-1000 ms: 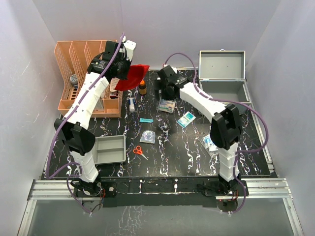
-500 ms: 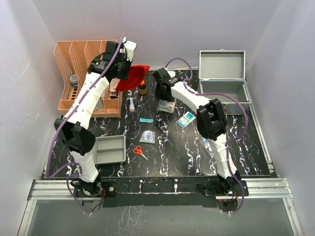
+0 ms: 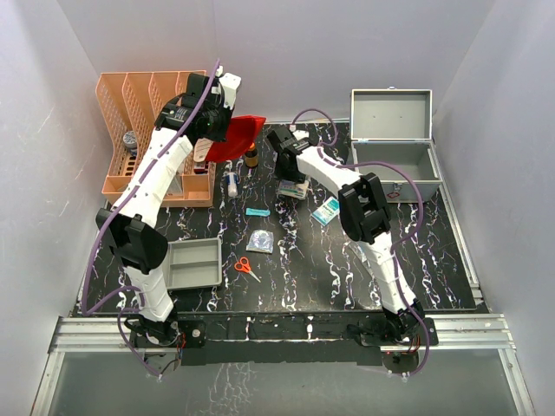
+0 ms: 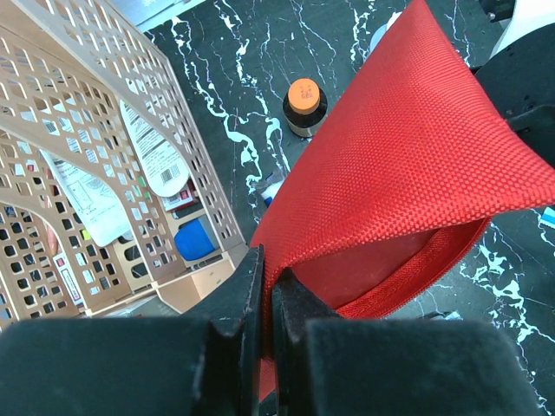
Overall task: Organize the medicine kit
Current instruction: Pick up the medical item at the center of the board.
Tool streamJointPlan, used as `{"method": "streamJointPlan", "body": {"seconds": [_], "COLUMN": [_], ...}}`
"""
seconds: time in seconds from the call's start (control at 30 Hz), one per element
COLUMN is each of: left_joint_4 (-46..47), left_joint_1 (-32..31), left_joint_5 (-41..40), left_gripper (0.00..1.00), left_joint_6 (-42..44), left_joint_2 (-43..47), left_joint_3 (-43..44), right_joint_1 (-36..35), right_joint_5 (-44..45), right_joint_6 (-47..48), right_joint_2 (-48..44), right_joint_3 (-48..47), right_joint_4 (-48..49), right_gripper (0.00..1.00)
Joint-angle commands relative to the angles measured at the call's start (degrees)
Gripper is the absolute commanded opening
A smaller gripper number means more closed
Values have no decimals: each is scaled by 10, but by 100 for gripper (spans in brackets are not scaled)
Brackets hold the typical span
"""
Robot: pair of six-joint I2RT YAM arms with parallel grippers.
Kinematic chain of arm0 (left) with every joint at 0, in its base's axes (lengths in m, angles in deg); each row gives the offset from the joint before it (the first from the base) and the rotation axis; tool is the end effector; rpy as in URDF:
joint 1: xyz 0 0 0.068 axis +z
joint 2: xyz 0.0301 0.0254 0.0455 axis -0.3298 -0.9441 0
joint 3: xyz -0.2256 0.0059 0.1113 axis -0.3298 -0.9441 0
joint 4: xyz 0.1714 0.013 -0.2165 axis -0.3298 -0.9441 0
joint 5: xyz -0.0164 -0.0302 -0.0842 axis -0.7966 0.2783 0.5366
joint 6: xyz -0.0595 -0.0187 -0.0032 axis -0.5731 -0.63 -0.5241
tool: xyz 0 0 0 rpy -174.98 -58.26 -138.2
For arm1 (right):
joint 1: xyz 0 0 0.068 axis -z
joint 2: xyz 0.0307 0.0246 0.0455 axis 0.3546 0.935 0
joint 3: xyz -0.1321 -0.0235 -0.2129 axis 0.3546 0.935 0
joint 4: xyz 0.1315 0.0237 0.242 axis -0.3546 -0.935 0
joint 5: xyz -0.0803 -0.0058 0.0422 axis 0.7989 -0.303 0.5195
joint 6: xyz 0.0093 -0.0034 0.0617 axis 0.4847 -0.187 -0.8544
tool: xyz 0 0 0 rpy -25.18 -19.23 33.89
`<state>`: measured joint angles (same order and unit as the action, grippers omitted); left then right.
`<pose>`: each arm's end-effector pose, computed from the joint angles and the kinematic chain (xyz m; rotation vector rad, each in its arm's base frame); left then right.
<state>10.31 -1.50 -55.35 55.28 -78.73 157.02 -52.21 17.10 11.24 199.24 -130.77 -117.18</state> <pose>0.4051 -0.1503 0.3887 0.4896 2.1047 -0.0633 0.4490 0.2582 0.1511 0.2633 2.5977 0.0261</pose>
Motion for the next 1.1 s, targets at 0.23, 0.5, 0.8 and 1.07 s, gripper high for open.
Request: {"method": "streamJointPlan", "body": {"seconds": [0.23, 0.5, 0.8, 1.07], "left_joint_4": [4, 4, 6, 7], "left_joint_1": [-1, -1, -1, -1], "left_joint_5": [8, 8, 9, 16], "left_gripper": [0, 0, 0, 0], "left_joint_6": [-8, -6, -6, -9], "left_joint_2": [34, 34, 32, 33], "left_joint_3": [2, 1, 1, -3], "right_joint_1": [-2, -8, -7, -8], "right_joint_5": [25, 35, 40, 18], "right_joint_6": [3, 15, 24, 25], "right_joint_2": [23, 17, -25, -60], "right_joint_3": [-13, 15, 29, 69], "right_joint_4": [9, -5, 0, 22], "right_gripper": [45, 33, 0, 6]}}
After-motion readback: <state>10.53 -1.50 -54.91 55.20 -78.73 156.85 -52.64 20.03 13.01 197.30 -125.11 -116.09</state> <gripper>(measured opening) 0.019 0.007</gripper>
